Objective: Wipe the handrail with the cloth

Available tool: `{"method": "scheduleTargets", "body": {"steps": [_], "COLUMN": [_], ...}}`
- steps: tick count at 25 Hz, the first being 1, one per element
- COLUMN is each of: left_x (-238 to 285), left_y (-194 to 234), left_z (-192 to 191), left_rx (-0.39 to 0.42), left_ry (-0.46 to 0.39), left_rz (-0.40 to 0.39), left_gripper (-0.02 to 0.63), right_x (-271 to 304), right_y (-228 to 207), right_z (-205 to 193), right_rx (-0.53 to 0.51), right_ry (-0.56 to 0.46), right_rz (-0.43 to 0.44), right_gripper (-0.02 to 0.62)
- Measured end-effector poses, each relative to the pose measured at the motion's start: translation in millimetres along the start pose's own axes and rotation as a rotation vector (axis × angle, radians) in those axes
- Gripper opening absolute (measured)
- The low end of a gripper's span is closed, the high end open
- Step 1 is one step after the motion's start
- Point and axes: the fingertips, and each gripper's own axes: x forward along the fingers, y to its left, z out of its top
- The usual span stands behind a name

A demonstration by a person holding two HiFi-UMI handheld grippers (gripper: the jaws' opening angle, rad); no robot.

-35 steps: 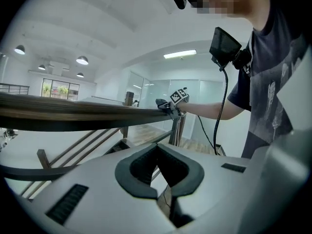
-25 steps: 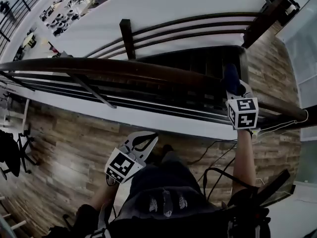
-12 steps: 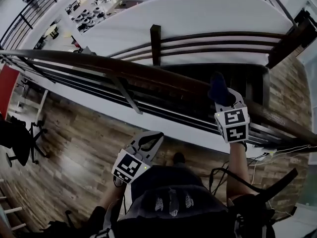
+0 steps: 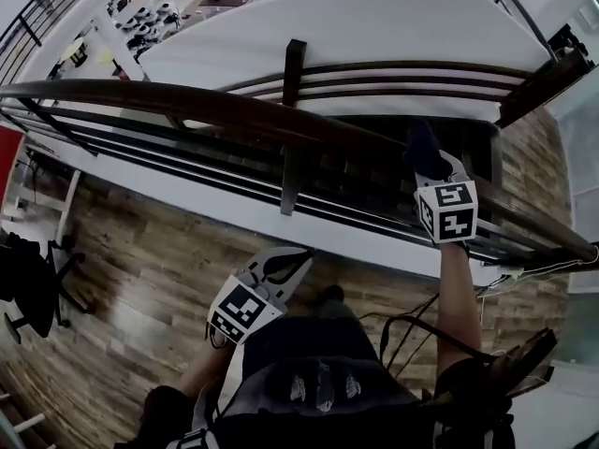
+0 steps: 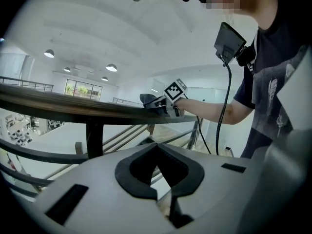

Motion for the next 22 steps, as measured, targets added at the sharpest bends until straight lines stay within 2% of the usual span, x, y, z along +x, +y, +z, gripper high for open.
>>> {"method": "scheduleTargets", "body": {"steps": [3,6,9,12,14,16,18,20,22], "left_x": [-14.9,-18.8,-28.7,-34.9,-35.9,-34.3,-35.9,-37.6,-30.8], "left_y": [9.9,10.2,15.7,18.6,21.6,24.1,26.2,28.7,31.8], "left_z": [-14.1,-7.3,6.6,6.2,6.7,2.1,-14.8,-34.7,-51.3], "left_rx": [-0.019,-0.025,-0.054,-0.036,-0.015,-0.015,-0.045,-0.094,-0.118], "left_ry": [0.026,0.022,-0.001,0.025,0.041,0.054,0.079,0.094,0.104], "left_rz": [-0.008,-0.014,0.01,0.046,0.085,0.116,0.12,0.087,0.033], "left_gripper": [0.006,0.006,0.006,0.006,0.006,0.006,0.006,0.006,0.006], "right_x": [16.2,29.1,42.1,25.0,-9.8,-36.5,-31.8,-0.2,42.4], "right_y": [44.8,76.6,118.9,162.8,175.0,179.4,190.7,205.2,208.4], "right_z": [31.8,59.8,90.3,113.7,123.4,106.9,59.3,3.1,-37.7], "right_rx": [-0.036,-0.085,-0.163,-0.21,-0.164,-0.04,0.089,0.171,0.277], "right_ry": [-0.008,-0.021,-0.057,-0.167,-0.295,-0.354,-0.276,-0.137,-0.045], "right_rz": [0.044,0.102,0.214,0.352,0.434,0.538,0.595,0.577,0.521], "right_gripper": [0.067,0.067,0.067,0.067,0.067,0.067,0.067,0.067,0.067]}}
